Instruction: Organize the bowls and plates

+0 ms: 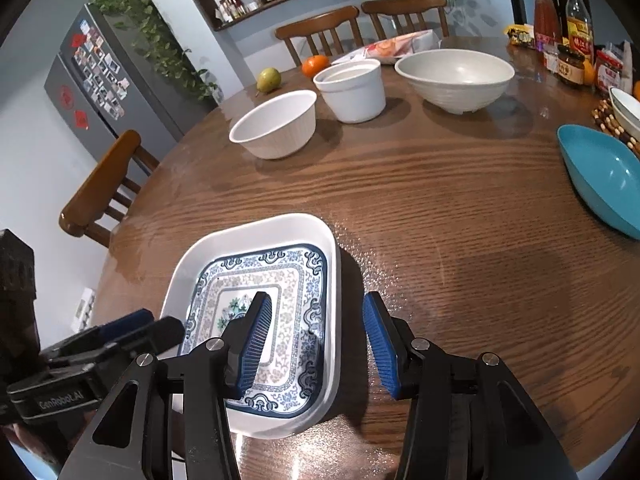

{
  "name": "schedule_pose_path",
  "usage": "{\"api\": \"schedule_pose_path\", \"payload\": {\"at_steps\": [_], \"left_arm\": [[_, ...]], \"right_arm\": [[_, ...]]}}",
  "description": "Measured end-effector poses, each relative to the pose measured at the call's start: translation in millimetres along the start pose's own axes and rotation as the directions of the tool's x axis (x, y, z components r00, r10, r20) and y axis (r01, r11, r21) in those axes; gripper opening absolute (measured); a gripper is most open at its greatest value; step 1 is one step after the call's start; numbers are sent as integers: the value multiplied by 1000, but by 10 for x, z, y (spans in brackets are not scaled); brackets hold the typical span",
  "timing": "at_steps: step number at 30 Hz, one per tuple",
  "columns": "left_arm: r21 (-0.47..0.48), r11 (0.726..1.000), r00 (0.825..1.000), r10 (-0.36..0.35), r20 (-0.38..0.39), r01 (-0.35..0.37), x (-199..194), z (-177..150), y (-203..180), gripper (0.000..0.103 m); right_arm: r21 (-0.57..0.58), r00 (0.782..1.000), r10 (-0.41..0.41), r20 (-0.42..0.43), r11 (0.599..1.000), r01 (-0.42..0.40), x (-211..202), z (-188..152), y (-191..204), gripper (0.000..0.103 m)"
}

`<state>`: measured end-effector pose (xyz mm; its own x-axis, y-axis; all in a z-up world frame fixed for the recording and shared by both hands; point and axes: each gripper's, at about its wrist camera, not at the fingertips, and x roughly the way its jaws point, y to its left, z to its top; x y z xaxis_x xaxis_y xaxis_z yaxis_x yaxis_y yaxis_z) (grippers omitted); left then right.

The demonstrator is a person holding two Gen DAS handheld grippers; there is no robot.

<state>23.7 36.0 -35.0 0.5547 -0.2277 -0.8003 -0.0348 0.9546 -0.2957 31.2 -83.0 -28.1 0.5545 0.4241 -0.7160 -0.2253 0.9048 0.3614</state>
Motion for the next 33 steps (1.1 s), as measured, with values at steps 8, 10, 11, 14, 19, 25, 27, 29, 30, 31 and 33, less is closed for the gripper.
{"api": "schedule_pose_path", "payload": {"at_steps": [8,10,11,14,19,25,27,29,30,31,33], "left_arm": [[11,998,997,-59,-46,59,83,-45,-48,56],[15,998,997,-53,-58,54,115,-48,-75,55],[22,999,997,-43,-57,44,124,-52,-90,55],[34,999,998,-28,-57,30,144,-43,-133,55],[49,999,998,4,-64,-1,193,-10,-210,55],[106,994,998,-3,-64,10,238,62,-432,55],[118,993,998,-7,-61,14,277,93,-504,55],[125,992,997,-22,-68,30,327,131,-583,55],[132,991,997,-24,-72,33,347,142,-623,55],[141,989,997,-25,-73,35,366,152,-670,55],[157,987,997,-25,-71,36,395,174,-763,55]], "right_arm": [[-15,1000,26,-13,1000,-26,79,-23,19,49],[-10,998,48,-29,999,-48,121,-25,8,49],[-6,998,51,-34,999,-52,140,-29,-1,49],[-13,999,38,-26,999,-38,180,-42,22,49],[3,999,27,-24,1000,-27,165,-14,-25,49],[27,999,-28,19,999,27,58,49,-180,49],[41,999,-36,32,999,35,22,81,-243,49],[58,997,-51,51,997,48,-30,108,-330,49],[62,997,-56,56,997,53,-44,120,-358,49],[67,996,-66,61,996,62,-62,133,-393,49],[80,994,-79,70,994,73,-95,158,-467,49]]}}
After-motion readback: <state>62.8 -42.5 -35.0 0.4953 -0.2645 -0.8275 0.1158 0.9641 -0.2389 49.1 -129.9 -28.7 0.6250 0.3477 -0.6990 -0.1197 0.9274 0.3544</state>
